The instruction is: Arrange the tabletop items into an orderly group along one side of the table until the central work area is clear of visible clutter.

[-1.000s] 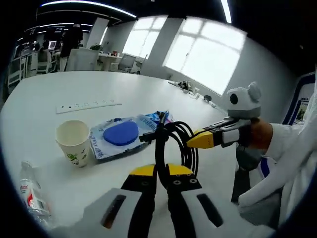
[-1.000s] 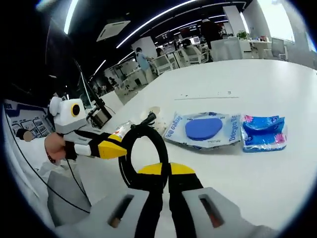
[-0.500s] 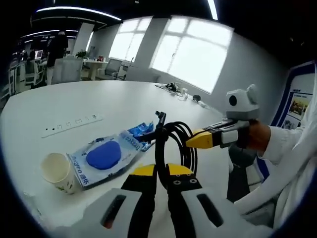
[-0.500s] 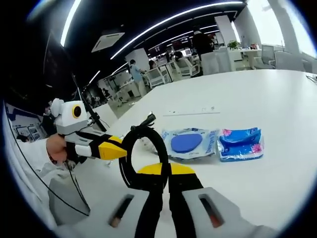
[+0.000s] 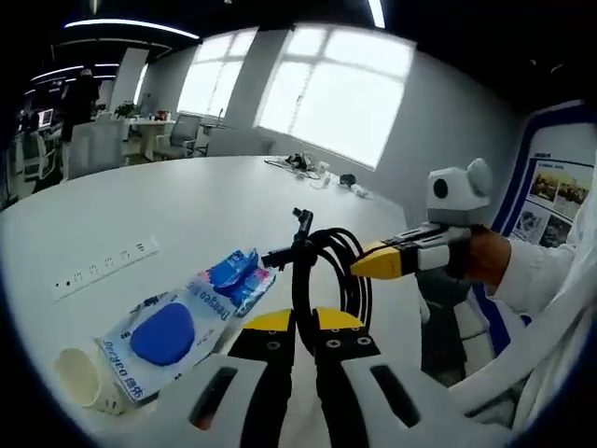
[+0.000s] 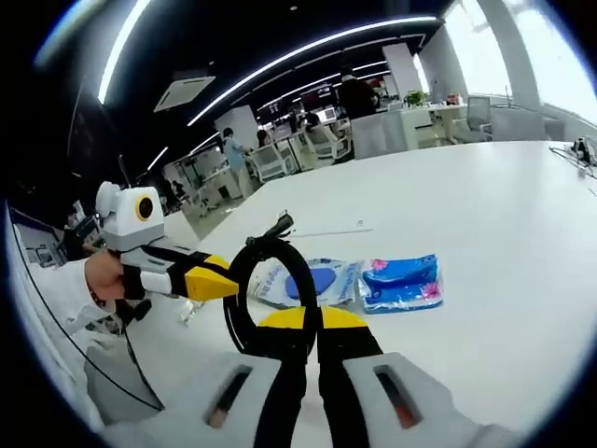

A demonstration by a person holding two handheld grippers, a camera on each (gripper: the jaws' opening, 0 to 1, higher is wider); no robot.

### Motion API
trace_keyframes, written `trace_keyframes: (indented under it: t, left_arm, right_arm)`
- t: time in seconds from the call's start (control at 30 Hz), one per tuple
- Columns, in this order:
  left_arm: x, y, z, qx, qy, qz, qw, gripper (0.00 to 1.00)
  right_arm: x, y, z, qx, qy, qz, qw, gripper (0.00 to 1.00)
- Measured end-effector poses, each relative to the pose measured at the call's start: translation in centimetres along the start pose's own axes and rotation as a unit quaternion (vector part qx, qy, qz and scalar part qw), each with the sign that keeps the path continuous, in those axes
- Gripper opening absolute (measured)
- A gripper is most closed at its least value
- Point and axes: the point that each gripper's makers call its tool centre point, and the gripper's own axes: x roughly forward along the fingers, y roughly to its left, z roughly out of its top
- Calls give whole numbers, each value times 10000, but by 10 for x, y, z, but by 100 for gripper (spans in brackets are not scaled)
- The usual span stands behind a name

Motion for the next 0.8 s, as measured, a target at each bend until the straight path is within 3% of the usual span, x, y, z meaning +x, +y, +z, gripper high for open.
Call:
trace_keyframes:
  t: [0.27, 0.57, 0.8]
  left_arm:
    - [25, -9, -6, -7, 225, -197, 9996, 4]
    - [53, -8, -23, -225, 511, -314, 9979, 4]
    - [72, -1, -42, -474, 751, -375, 9953, 4]
  right_arm:
    - [-11, -24, -5, 79, 29, -270, 9996, 0]
    - [-11, -48, -19, 136, 200, -488, 9985, 0]
    - [-3, -65, -41, 304, 388, -556, 9972, 0]
